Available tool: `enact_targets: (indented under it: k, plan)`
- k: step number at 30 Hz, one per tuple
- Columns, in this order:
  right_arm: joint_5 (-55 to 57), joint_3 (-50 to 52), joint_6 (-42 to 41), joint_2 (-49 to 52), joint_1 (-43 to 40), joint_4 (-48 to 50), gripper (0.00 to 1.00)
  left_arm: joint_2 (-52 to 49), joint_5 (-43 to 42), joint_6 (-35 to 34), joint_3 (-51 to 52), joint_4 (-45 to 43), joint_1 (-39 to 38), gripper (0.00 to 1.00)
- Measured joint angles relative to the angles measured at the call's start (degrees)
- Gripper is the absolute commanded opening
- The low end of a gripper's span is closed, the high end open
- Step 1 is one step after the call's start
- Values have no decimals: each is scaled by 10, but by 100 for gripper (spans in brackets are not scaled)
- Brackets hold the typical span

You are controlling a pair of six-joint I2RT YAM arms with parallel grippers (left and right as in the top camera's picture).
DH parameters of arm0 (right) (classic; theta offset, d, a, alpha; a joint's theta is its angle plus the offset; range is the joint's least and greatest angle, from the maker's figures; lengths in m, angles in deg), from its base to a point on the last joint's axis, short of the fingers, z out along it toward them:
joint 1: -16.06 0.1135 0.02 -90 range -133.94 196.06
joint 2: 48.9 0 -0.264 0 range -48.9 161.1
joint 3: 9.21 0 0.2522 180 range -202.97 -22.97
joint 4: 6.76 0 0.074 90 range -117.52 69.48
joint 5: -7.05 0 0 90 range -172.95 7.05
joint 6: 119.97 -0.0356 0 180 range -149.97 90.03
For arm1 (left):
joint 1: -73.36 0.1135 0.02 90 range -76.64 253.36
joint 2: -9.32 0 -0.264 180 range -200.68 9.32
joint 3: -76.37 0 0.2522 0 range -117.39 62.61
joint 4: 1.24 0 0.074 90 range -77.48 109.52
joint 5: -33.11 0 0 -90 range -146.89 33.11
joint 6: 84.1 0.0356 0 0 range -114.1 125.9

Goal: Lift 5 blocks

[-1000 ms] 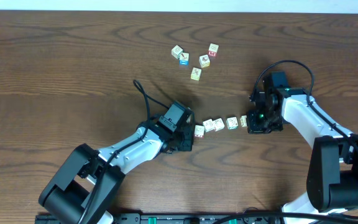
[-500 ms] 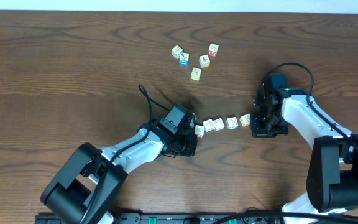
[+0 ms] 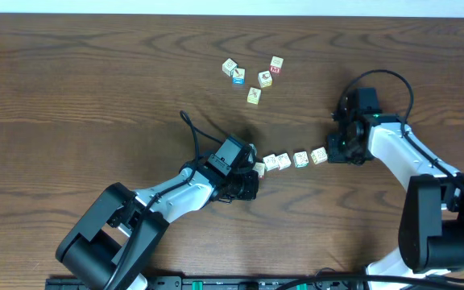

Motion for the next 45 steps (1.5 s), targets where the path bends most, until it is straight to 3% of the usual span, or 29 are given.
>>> enact_targets:
  k: [18,45]
  plan:
    - [-119,0,47,30,0,-4,1,0,2,-5,0,-2,0,8]
    - [-130,0,54,32,11,-7,1,-9,41,-36,4,-65,-2,8]
